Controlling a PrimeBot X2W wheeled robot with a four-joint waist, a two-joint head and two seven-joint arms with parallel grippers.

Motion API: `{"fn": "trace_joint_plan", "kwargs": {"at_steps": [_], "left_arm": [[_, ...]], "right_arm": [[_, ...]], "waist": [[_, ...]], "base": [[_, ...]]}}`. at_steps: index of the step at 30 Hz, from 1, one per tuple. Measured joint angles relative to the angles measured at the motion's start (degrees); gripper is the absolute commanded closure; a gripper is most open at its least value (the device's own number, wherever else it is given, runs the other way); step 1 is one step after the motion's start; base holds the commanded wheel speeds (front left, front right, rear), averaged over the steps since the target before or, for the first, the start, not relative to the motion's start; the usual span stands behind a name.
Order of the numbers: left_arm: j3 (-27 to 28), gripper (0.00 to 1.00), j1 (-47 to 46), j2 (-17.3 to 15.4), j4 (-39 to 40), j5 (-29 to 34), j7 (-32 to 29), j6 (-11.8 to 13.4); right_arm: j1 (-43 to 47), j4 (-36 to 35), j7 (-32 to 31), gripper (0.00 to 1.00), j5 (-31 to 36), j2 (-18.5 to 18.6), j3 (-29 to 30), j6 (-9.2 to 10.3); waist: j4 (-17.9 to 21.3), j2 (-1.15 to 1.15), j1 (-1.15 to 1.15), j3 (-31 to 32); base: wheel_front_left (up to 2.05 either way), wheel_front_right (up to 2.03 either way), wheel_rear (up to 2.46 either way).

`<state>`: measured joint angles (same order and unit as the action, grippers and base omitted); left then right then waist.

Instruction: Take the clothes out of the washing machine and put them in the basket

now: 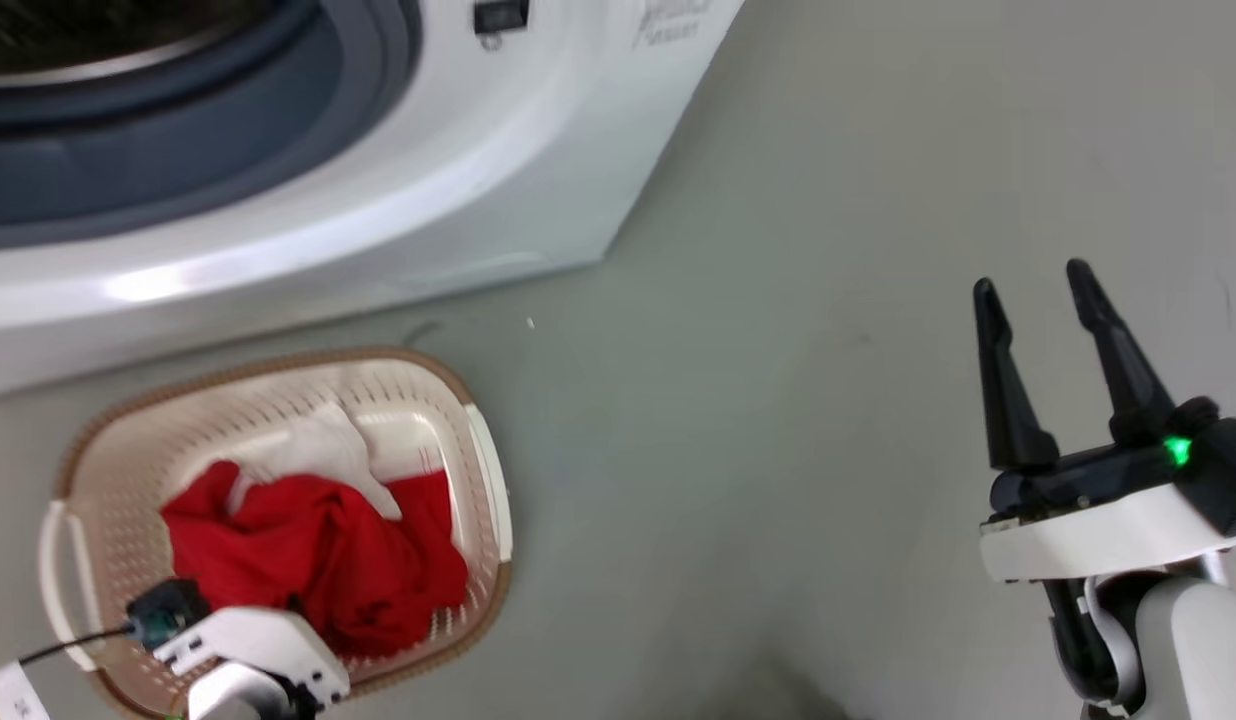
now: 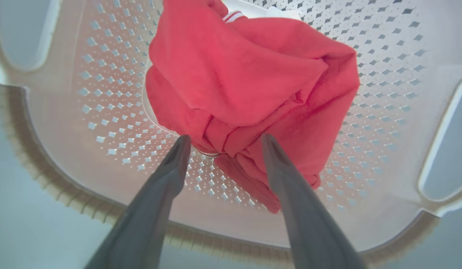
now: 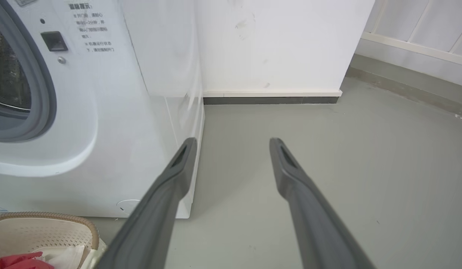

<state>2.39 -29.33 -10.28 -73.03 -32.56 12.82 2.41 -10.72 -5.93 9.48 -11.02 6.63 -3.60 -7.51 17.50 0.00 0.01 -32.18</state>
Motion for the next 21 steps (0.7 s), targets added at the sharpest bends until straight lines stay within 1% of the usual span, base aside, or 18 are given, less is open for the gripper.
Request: {"fn": "trace_joint_plan", "kwargs": {"at_steps": [6, 11, 16, 21], "left_arm": [[-1.0, 0.0, 3.1, 0.9, 0.2, 0.8, 1.6, -1.3], [-2.2, 0.0, 5.6, 2.0, 3.1, 2.5, 2.1, -1.4], [-2.7, 0.0, 8.8, 2.0, 13.4, 6.4, 2.3, 0.2], [-3.0, 0.0, 13.3, 2.3, 23.8, 10.5, 2.3, 0.9]], "right_arm": [[2.6, 0.9, -1.8, 0.0, 1.7, -0.7, -0.2, -0.01], [5.8, 2.0, -3.5, 0.0, 3.1, -1.3, 0.1, 0.0], [8.2, 2.3, -4.5, 0.0, 4.1, -2.2, 0.8, 0.0], [10.9, 2.5, -5.5, 0.0, 5.5, -2.8, 1.6, -0.01]], "waist": [[-1.6, 0.0, 0.0, 8.3], [-3.6, 0.0, -0.01, 15.3], [-5.9, 0.0, -0.02, 21.3], [-8.2, 0.0, -0.02, 26.4]], "base": [[0.0, 0.0, 0.0], [0.0, 0.0, 0.0], [0.0, 0.0, 0.0], [0.0, 0.0, 0.0]]}}
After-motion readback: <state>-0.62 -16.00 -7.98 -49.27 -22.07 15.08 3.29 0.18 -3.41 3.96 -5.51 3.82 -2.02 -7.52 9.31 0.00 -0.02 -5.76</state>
